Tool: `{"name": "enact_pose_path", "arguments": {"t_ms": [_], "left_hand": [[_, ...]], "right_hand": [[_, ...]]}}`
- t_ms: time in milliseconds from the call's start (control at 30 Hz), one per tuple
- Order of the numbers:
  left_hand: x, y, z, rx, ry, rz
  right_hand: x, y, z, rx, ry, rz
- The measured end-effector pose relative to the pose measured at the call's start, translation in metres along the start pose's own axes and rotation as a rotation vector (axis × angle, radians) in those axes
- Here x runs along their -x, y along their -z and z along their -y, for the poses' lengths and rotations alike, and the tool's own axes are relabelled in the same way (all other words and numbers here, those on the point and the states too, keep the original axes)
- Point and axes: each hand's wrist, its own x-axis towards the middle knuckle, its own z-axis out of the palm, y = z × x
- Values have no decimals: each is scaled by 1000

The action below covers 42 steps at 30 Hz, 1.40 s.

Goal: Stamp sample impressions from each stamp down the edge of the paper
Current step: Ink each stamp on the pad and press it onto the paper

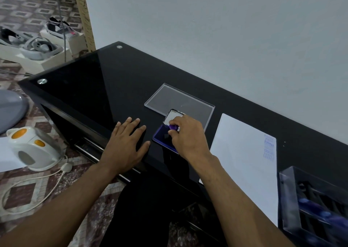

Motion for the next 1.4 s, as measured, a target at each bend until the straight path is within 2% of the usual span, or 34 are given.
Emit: {"name": "enact_pose_path", "arguments": {"t_ms": [233,400,500,700,833,1067,1400], "left_hand": [[-2,5,-2,36,23,26],[-9,16,-16,130,43,2],[-14,19,-33,135,2,-3],[-21,18,-82,132,-103,-3],[-24,13,-121,147,-180,-8],[-31,-5,-192,201,-286,76],[-41,-36,-260,215,-411,130]], "right_hand": [[0,0,-2,-16,-6,9],[7,1,-6,-100,-45,-79],[15,8,-13,-154,-80,-142],[40,36,-45,-65,-96,-208],[62,52,-72,-89,-178,-252],[98,80,-124,-67,-330,-320],[128,116,-185,-26,-434,-411]]}}
